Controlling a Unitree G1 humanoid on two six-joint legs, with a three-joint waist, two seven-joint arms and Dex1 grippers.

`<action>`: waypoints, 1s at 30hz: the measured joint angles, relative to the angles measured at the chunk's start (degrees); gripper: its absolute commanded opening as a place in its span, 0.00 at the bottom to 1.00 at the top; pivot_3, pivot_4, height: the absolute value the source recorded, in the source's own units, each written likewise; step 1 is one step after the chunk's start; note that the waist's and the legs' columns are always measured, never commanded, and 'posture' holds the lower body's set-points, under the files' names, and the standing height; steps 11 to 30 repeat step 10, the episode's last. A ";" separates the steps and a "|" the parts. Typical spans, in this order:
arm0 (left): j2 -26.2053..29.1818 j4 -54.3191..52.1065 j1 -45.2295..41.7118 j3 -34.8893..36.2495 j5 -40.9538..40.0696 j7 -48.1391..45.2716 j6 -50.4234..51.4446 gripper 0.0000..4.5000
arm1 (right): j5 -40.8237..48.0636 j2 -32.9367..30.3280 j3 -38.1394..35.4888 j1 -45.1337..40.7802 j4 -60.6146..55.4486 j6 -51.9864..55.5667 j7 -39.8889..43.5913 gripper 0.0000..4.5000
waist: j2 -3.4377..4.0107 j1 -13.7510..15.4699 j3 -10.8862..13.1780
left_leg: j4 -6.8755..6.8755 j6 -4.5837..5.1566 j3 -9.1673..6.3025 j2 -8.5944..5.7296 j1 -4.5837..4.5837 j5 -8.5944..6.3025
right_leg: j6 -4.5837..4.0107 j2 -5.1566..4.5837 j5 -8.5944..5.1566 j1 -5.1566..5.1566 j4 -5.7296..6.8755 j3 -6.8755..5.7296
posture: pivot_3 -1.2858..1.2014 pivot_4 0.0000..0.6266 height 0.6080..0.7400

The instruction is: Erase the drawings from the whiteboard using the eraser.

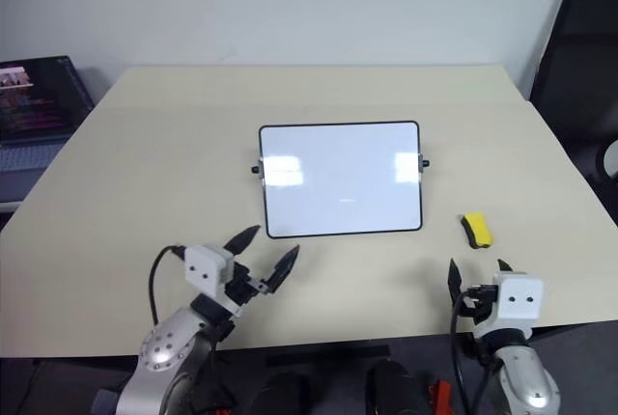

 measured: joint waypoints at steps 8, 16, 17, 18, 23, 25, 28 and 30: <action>-3.54 -5.71 5.39 1.55 3.87 9.50 3.00 1.00 | -7.47 0.70 3.39 0.87 4.61 -4.02 -6.87 0.99 | -0.04 0.04 0.00 | 0.00 -0.01 -0.05 -0.03 -0.13 -0.01 | 0.02 -0.05 -0.01 -0.08 -0.03 -0.06 | 0.52 0.24 1.00; -3.27 -6.58 5.53 2.22 3.88 9.71 4.17 1.00 | -8.58 1.54 4.33 1.60 5.72 -4.65 -8.15 0.99 | -0.04 0.04 0.00 | 0.02 -0.01 -0.11 -0.03 -0.12 -0.01 | -0.01 -0.03 -0.02 -0.08 -0.01 -0.12 | 0.52 0.24 1.00; -3.27 -6.58 5.53 2.22 3.88 9.71 4.17 1.00 | -8.58 1.54 4.33 1.60 5.72 -4.65 -8.15 0.99 | -0.04 0.04 0.00 | 0.02 -0.01 -0.11 -0.03 -0.12 -0.01 | -0.01 -0.03 -0.02 -0.08 -0.01 -0.12 | 0.52 0.24 1.00; -3.27 -6.58 5.53 2.22 3.88 9.71 4.17 1.00 | -8.58 1.54 4.33 1.60 5.72 -4.65 -8.15 0.99 | -0.04 0.04 0.00 | 0.02 -0.01 -0.11 -0.03 -0.12 -0.01 | -0.01 -0.03 -0.02 -0.08 -0.01 -0.12 | 0.52 0.24 1.00; -3.27 -6.58 5.53 2.22 3.88 9.71 4.17 1.00 | -8.58 1.54 4.33 1.60 5.72 -4.65 -8.15 0.99 | -0.04 0.04 0.00 | 0.02 -0.01 -0.11 -0.03 -0.12 -0.01 | -0.01 -0.03 -0.02 -0.08 -0.01 -0.12 | 0.52 0.24 1.00; -3.27 -6.58 5.53 2.22 3.88 9.71 4.17 1.00 | -8.58 1.54 4.33 1.60 5.72 -4.65 -8.15 0.99 | -0.04 0.04 0.00 | 0.02 -0.01 -0.11 -0.03 -0.12 -0.01 | -0.01 -0.03 -0.02 -0.08 -0.01 -0.12 | 0.52 0.24 1.00; -3.27 -6.58 5.53 2.22 3.88 9.71 4.17 1.00 | -8.58 1.54 4.33 1.60 5.72 -4.65 -8.15 0.99 | -0.04 0.04 0.00 | 0.02 -0.01 -0.11 -0.03 -0.12 -0.01 | -0.01 -0.03 -0.02 -0.08 -0.01 -0.12 | 0.52 0.24 1.00; -3.27 -6.58 5.53 2.22 3.88 9.71 4.17 1.00 | -8.58 1.54 4.33 1.60 5.72 -4.65 -8.15 0.99 | -0.04 0.04 0.00 | 0.02 -0.01 -0.11 -0.03 -0.12 -0.01 | -0.01 -0.03 -0.02 -0.08 -0.01 -0.12 | 0.52 0.24 1.00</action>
